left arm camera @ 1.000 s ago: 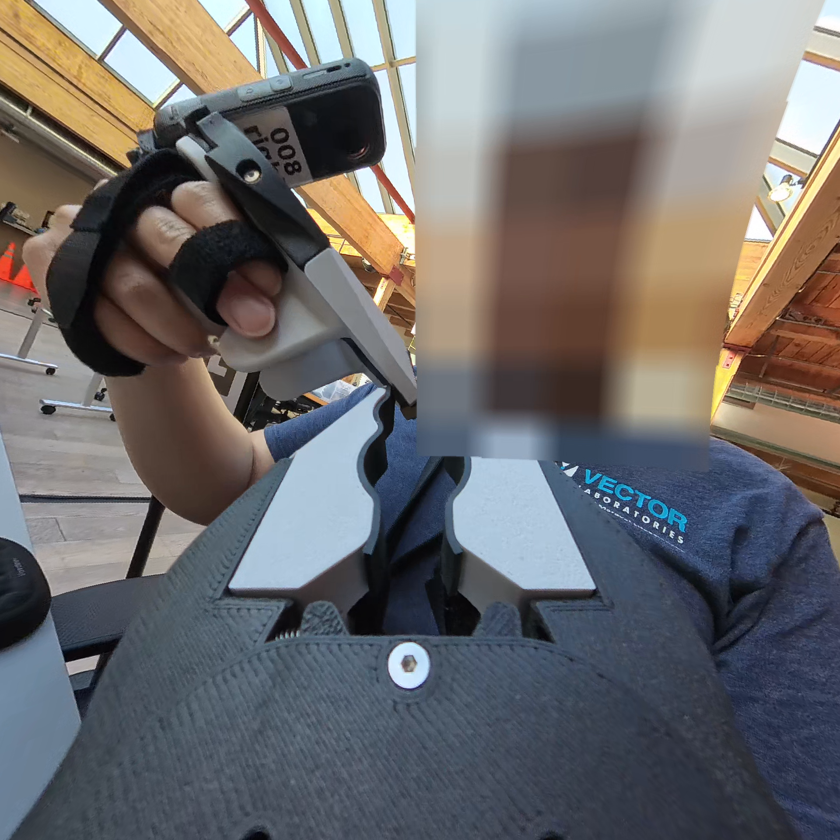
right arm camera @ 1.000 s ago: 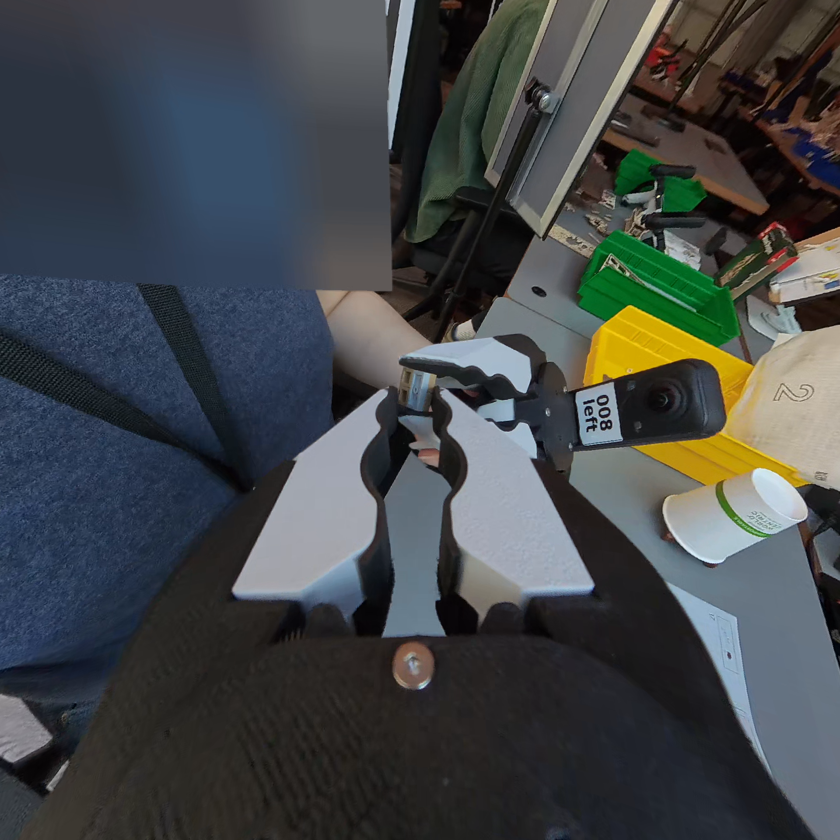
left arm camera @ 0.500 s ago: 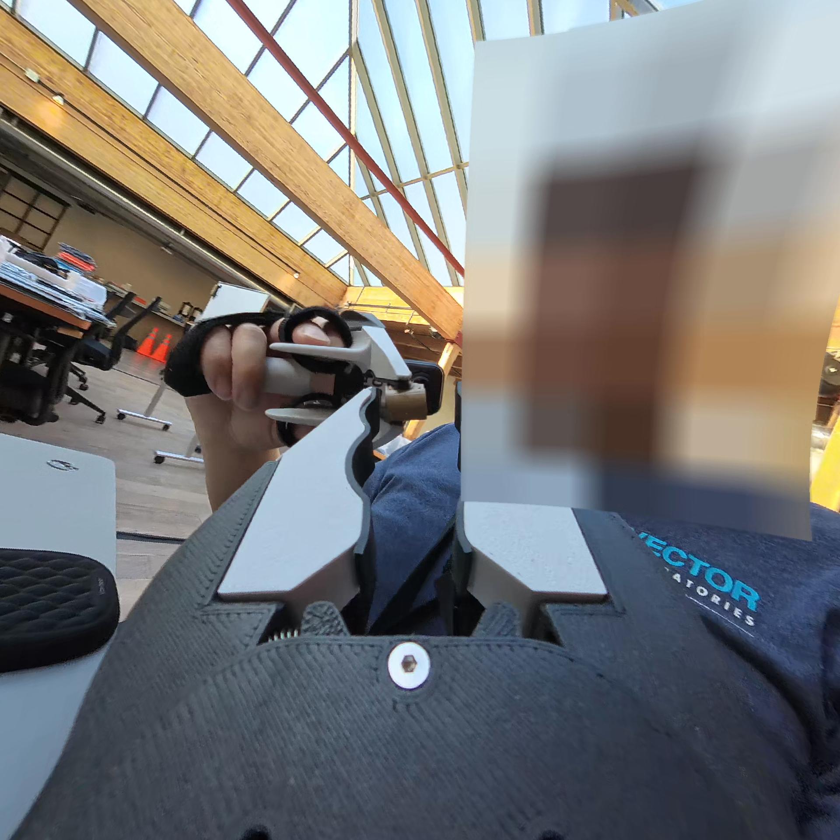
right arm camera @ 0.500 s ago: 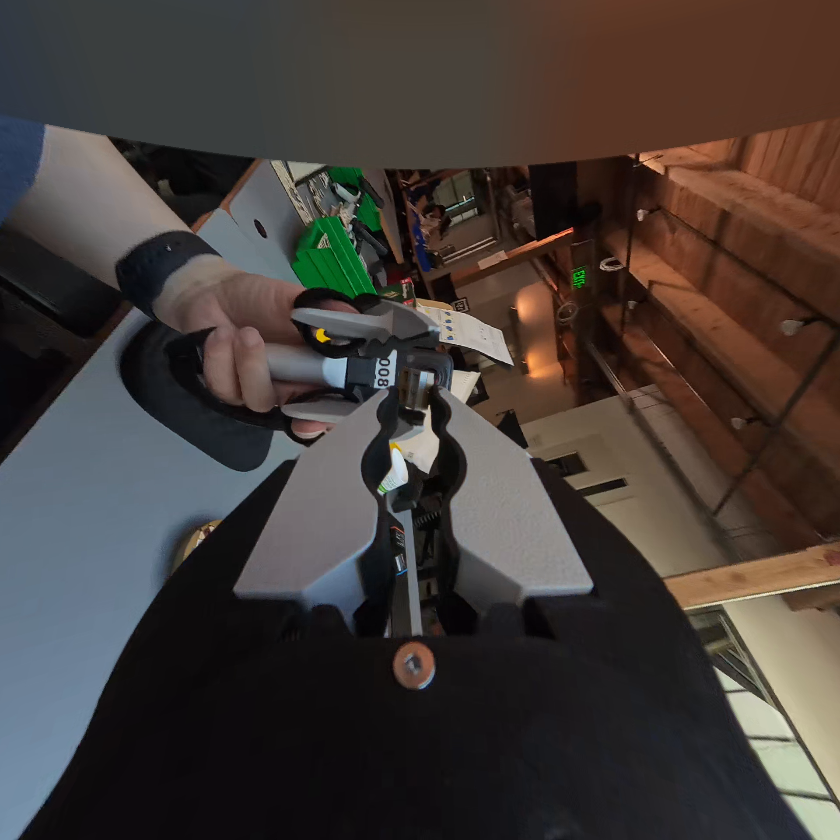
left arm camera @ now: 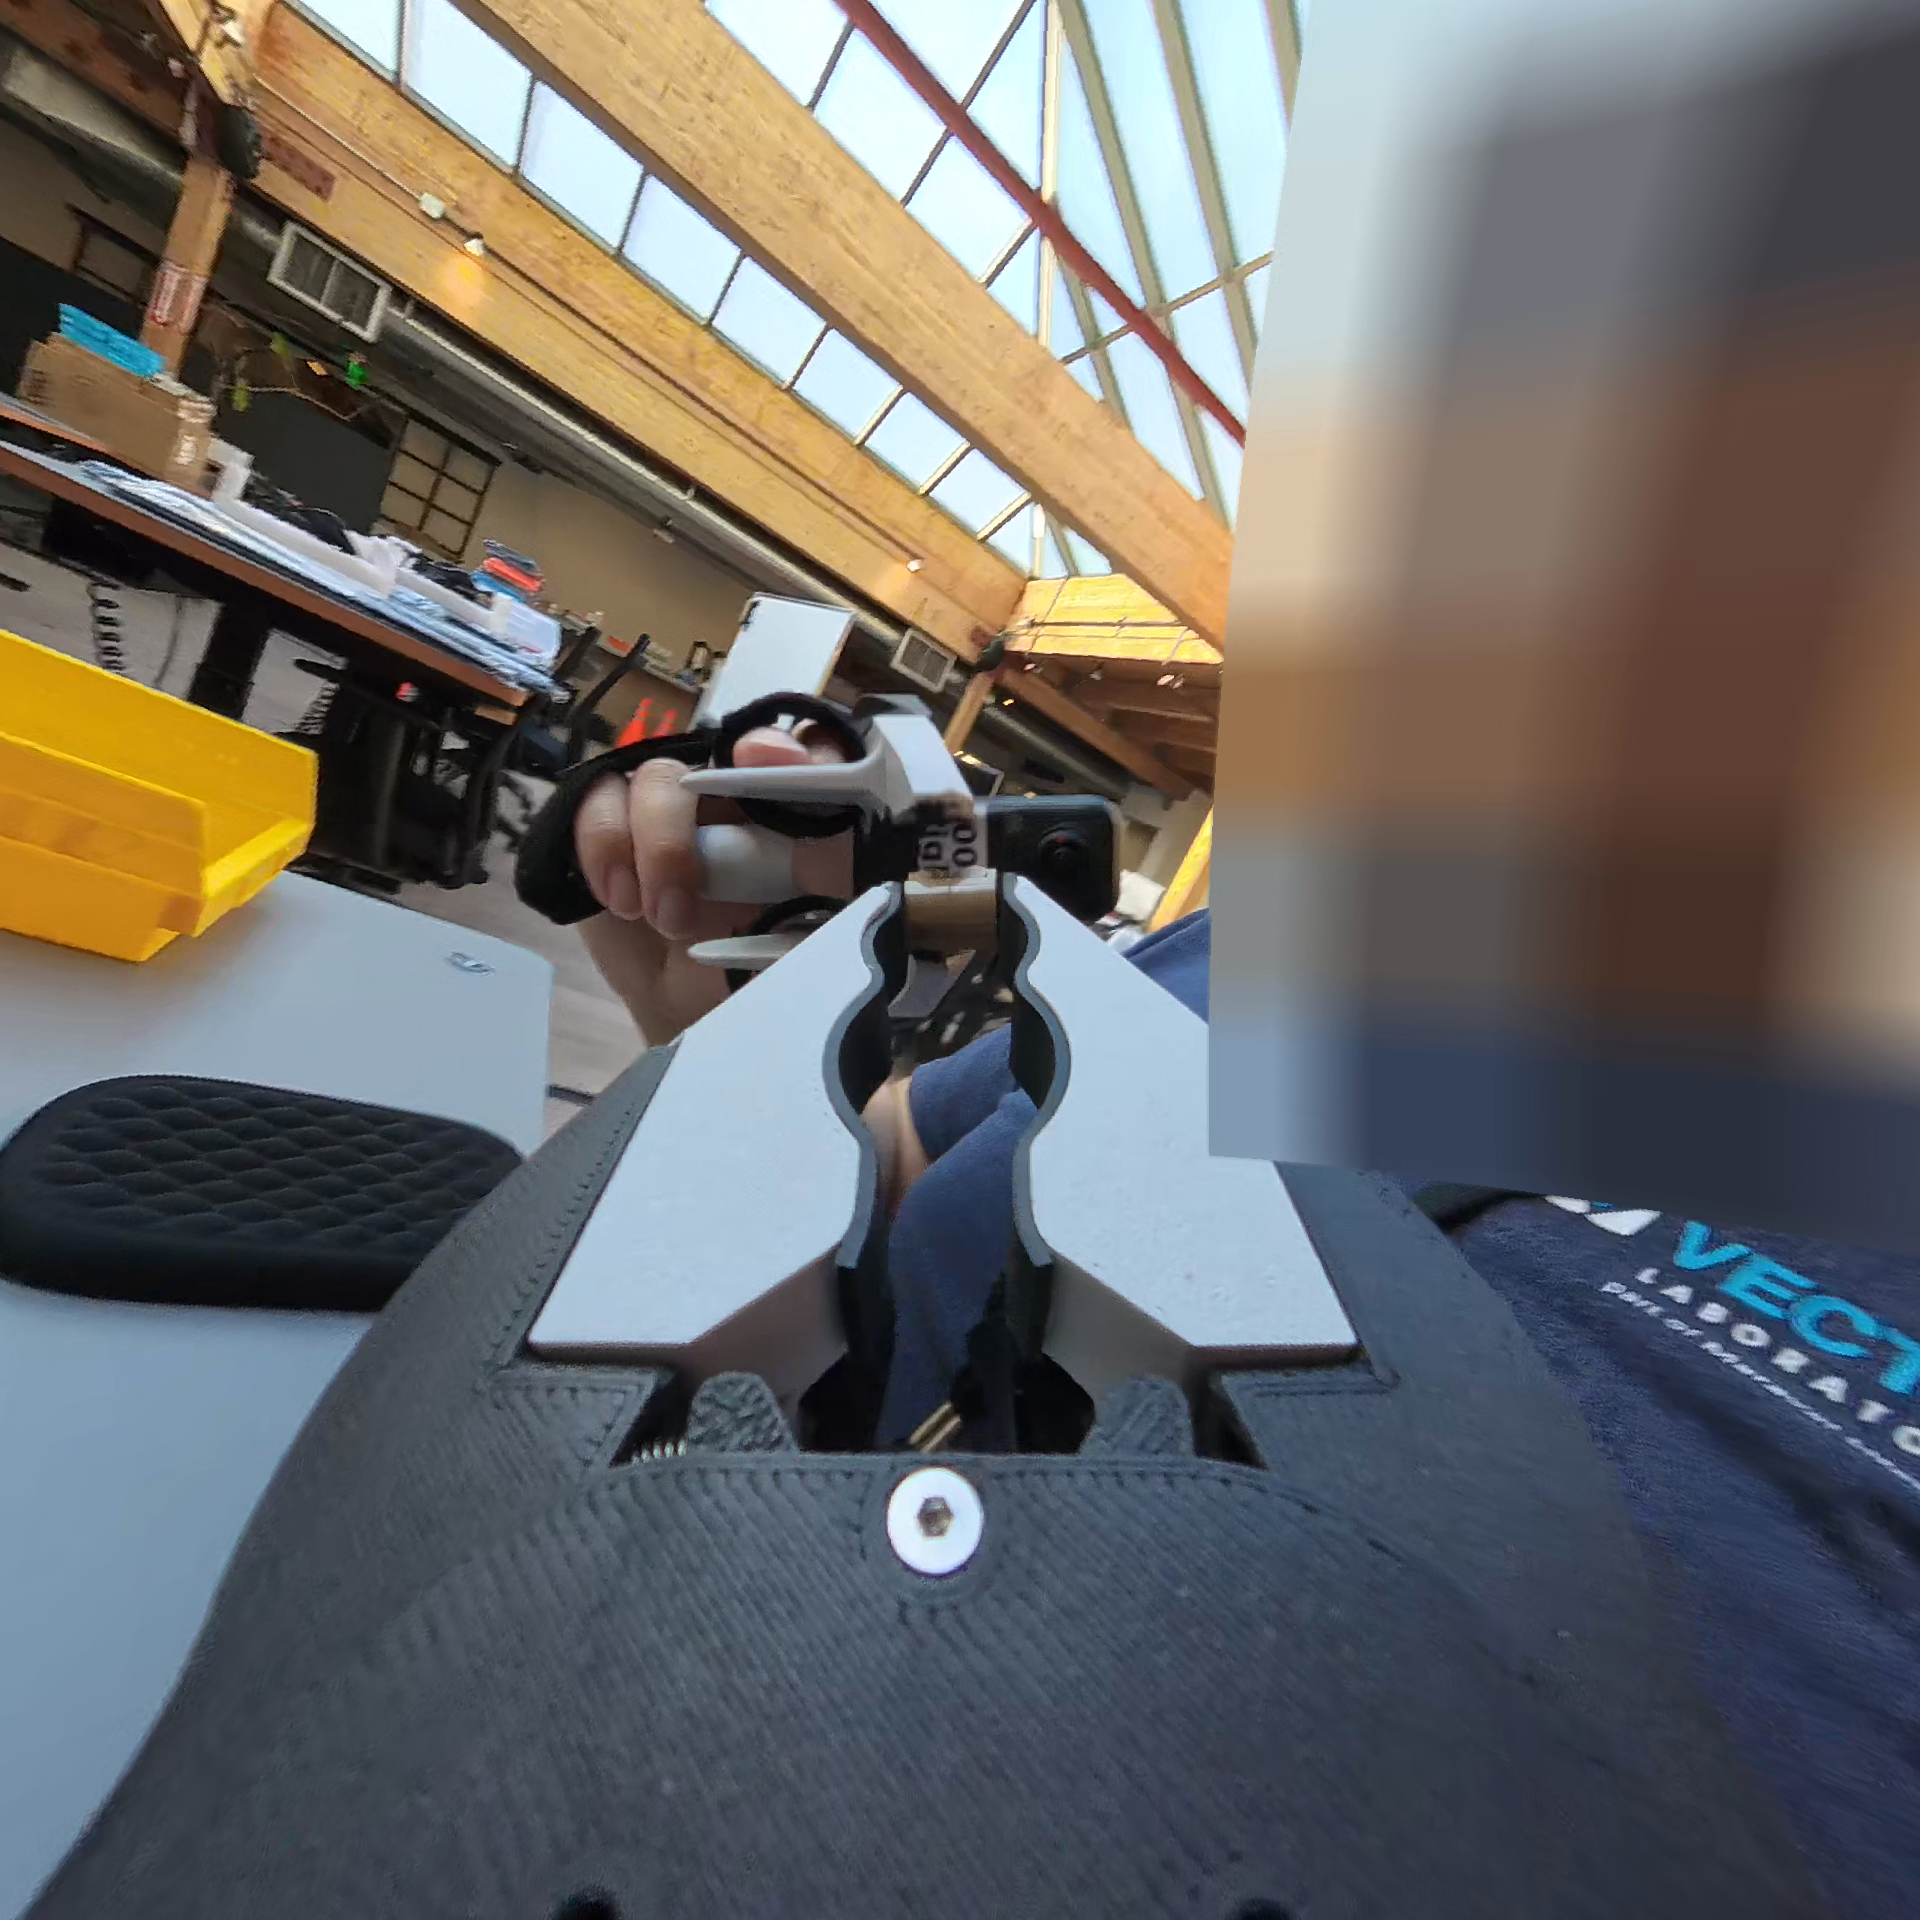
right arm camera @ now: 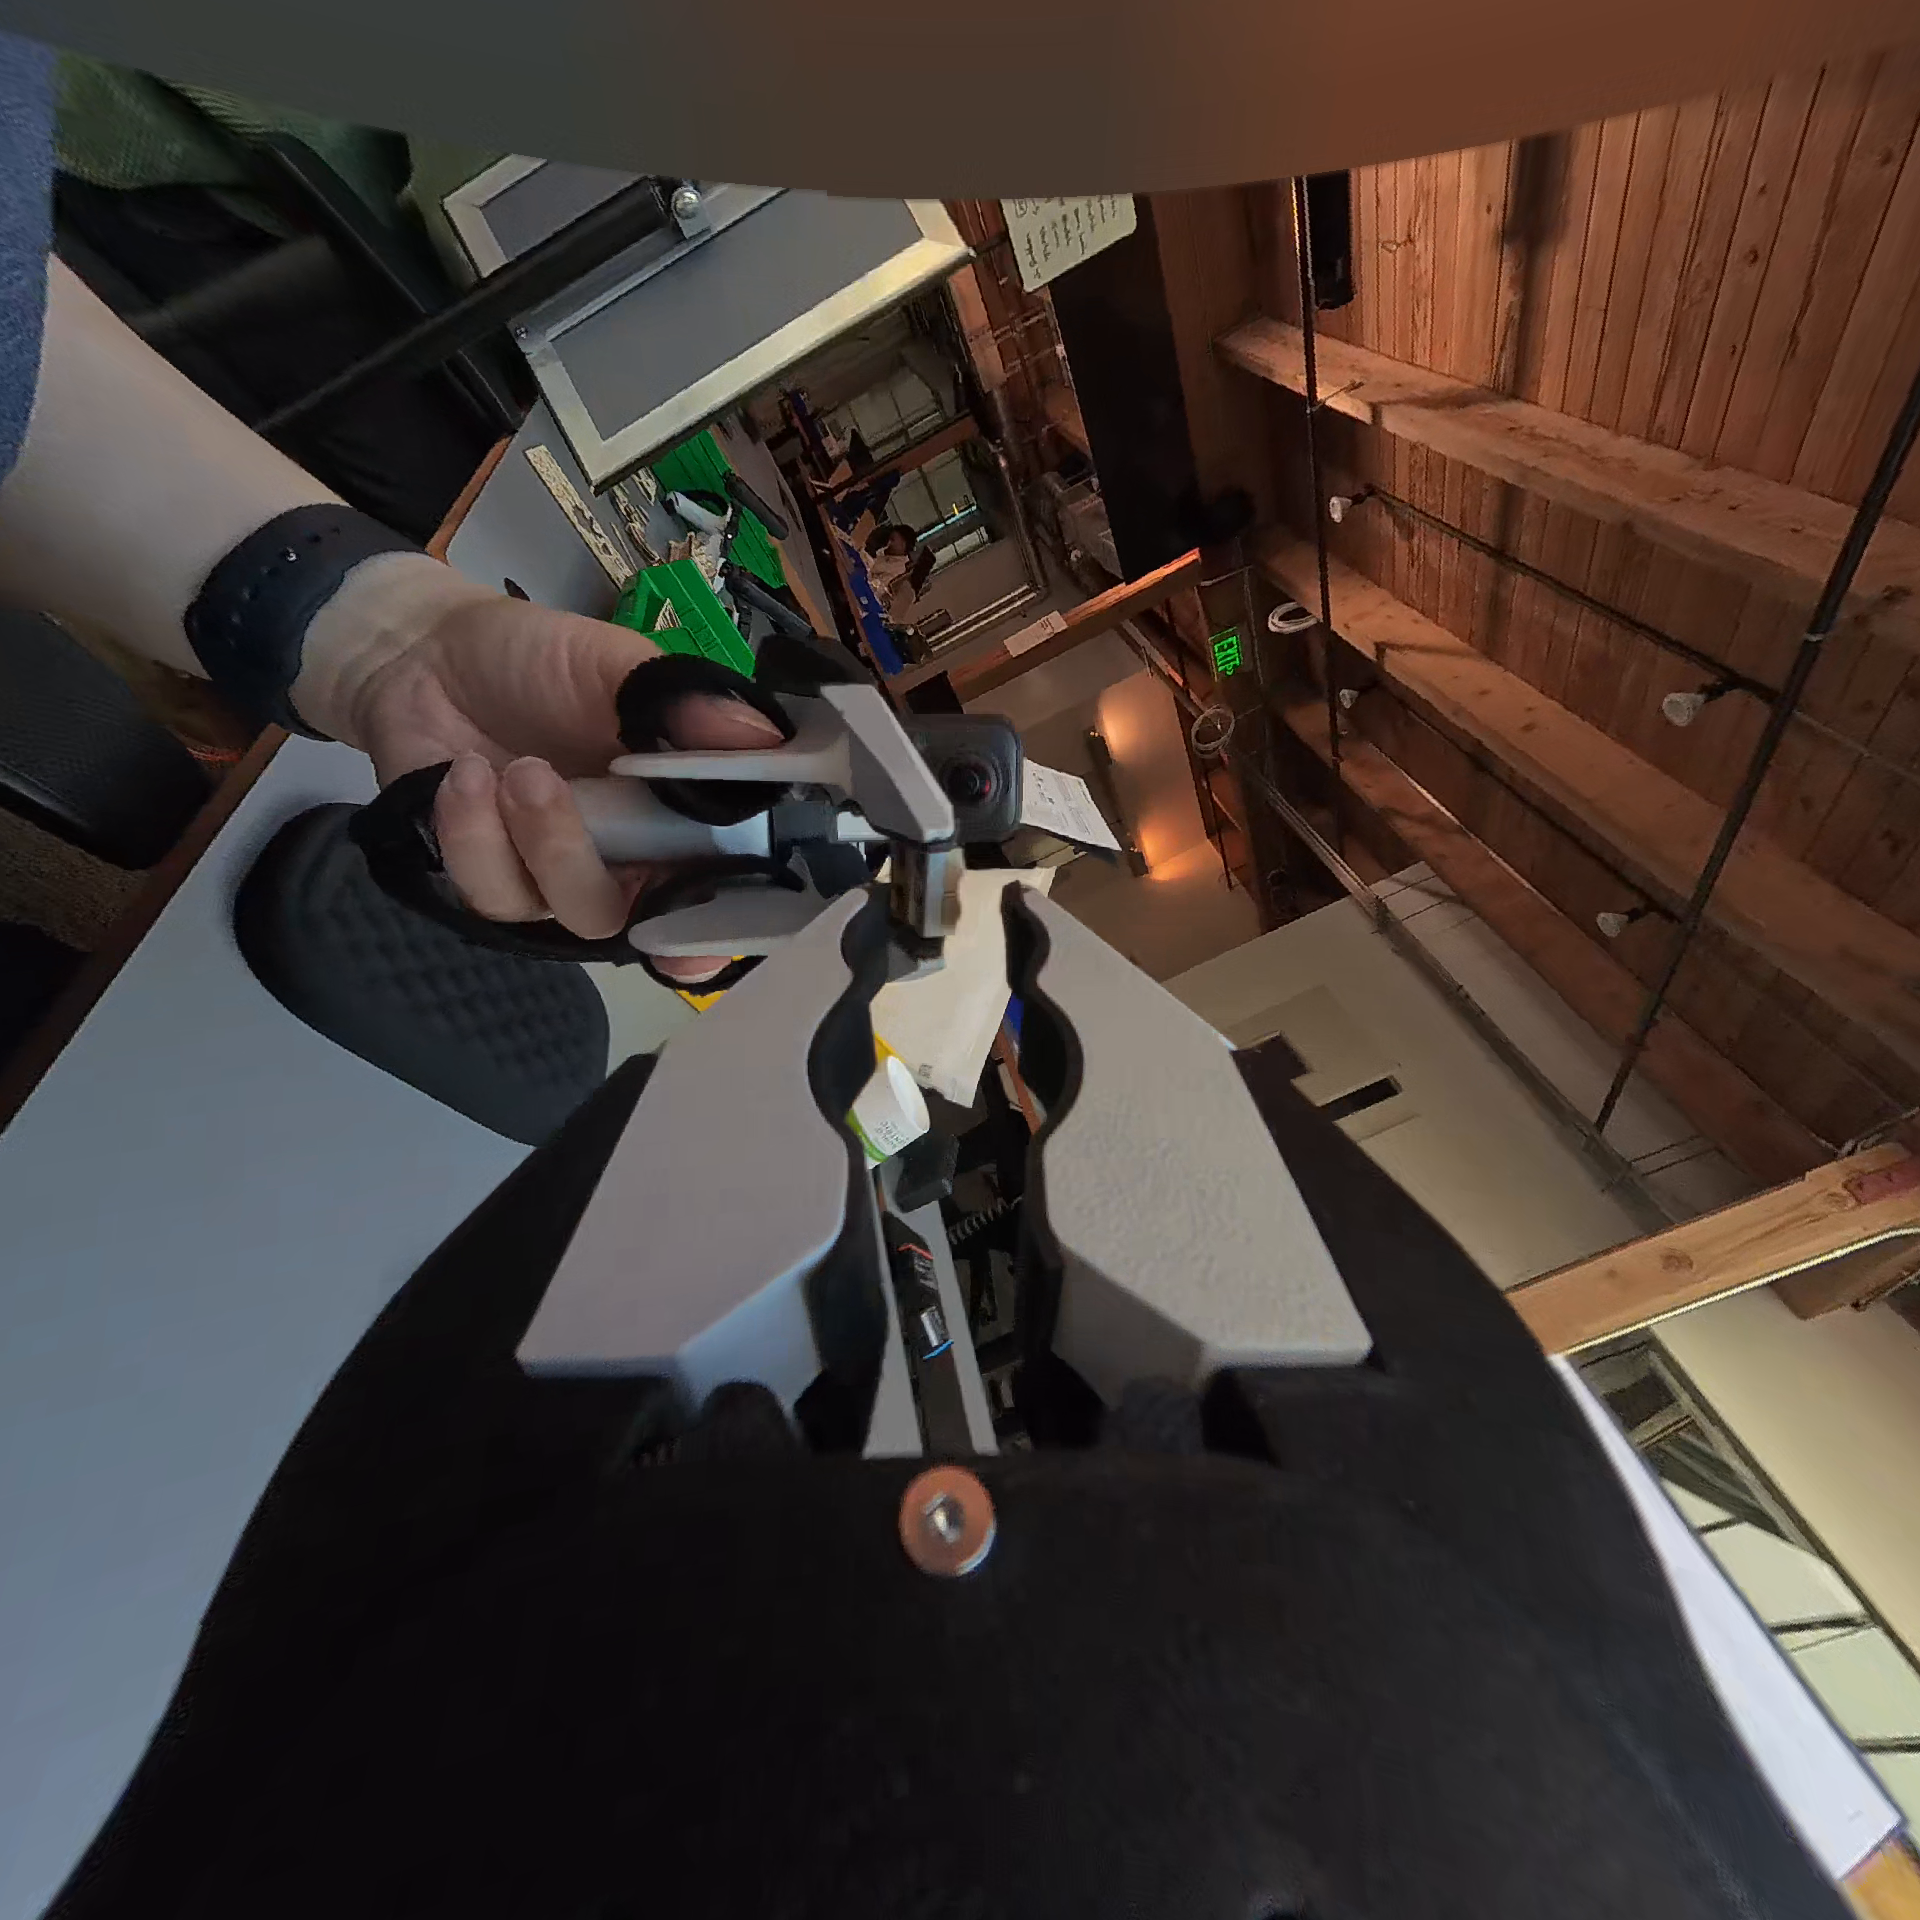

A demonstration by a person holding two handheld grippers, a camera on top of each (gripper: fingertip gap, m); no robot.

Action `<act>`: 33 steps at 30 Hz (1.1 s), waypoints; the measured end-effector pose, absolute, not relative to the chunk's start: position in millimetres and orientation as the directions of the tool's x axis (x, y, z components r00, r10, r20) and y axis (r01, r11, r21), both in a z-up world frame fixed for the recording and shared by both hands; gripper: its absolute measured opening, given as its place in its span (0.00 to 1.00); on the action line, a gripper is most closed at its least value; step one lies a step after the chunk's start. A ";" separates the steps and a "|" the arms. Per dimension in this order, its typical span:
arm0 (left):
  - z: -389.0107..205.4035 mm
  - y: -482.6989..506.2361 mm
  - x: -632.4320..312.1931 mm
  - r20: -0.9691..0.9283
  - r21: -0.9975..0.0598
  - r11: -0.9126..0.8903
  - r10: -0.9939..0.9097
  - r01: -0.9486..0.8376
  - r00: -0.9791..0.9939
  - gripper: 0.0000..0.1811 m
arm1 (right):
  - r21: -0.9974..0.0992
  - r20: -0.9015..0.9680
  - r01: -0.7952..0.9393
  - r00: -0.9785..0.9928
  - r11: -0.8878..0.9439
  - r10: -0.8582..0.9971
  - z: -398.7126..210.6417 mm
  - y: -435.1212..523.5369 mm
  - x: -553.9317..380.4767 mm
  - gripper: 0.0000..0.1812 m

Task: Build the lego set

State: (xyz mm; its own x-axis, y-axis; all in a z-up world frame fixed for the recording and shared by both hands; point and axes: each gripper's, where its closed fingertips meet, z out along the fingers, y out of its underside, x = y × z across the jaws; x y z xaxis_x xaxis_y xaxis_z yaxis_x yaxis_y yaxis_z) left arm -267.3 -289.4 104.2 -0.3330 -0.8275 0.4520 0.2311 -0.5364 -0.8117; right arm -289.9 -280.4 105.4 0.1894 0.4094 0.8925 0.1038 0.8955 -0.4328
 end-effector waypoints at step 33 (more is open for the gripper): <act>-3.2 -224.7 -276.2 -0.144 -0.952 0.038 -0.930 -0.302 0.337 0.08 | -0.694 0.055 0.717 -0.038 0.065 0.998 -153.1 -107.0 -202.4 0.13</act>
